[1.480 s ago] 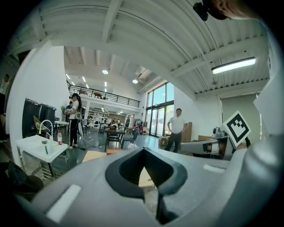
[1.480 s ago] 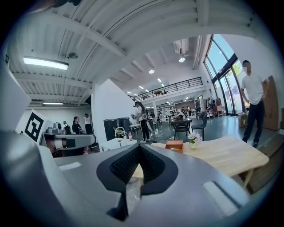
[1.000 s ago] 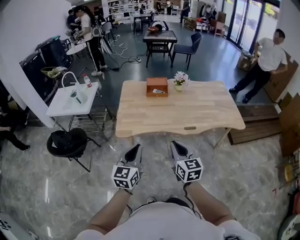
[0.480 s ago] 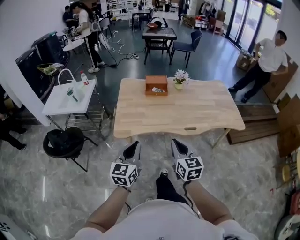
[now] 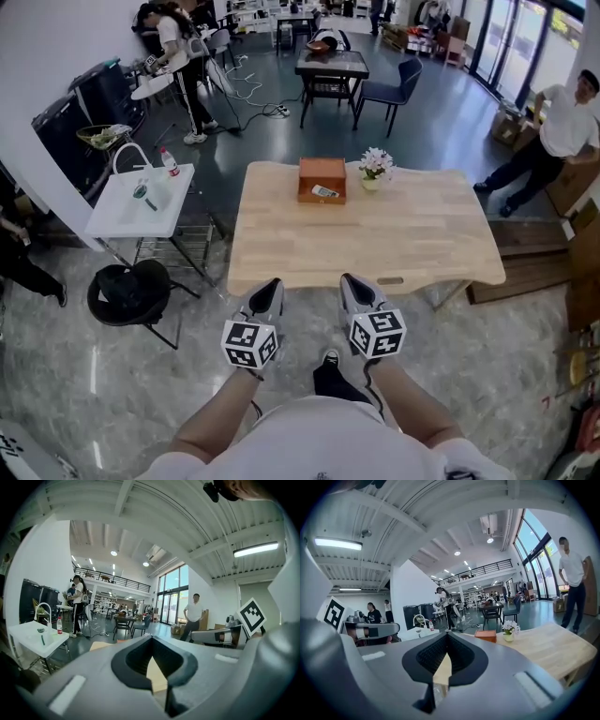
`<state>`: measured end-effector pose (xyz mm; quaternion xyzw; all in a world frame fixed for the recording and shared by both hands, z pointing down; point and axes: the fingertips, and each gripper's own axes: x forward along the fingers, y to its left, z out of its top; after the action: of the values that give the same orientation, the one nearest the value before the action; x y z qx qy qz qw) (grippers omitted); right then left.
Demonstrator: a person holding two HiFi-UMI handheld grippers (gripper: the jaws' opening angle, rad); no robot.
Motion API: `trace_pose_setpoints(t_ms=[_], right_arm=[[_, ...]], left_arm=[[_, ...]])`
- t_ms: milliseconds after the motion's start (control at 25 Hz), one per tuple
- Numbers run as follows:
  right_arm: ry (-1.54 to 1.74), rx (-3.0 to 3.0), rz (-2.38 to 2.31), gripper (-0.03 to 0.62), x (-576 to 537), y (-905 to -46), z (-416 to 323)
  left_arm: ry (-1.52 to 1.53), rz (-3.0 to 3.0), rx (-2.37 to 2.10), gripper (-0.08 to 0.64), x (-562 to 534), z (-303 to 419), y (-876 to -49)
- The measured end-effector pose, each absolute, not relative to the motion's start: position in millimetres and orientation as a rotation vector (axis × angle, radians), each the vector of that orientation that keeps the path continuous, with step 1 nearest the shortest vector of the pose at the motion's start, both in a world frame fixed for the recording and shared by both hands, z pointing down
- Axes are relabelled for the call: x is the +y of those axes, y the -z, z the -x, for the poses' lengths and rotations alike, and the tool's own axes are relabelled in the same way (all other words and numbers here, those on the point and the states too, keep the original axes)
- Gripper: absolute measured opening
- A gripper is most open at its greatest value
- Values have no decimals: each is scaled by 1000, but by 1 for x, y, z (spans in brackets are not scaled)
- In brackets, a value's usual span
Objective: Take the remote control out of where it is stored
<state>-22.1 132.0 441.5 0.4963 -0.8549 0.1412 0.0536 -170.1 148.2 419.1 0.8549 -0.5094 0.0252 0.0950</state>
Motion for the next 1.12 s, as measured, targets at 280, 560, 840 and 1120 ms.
trace_pose_setpoints(t_ms=[280,560,840,1120], right_arm=[[-470,-2618,-1477,28,45,-443,1],[-495,-2624,-1451,28,-34,-447,-33],[-509,-2653,-1404,28,-89,-447,-38],[-555,-2630,-1377,28,-127,-465,-34]], left_arm=[[-92,-2527,-1528,0,67,142,-415],[-115,-2487,-1565,0,-10,120,-420],[-144,-2458,-1605,0,-56,115,-423],[-149,-2438,-1605,0,-96,119,-434]])
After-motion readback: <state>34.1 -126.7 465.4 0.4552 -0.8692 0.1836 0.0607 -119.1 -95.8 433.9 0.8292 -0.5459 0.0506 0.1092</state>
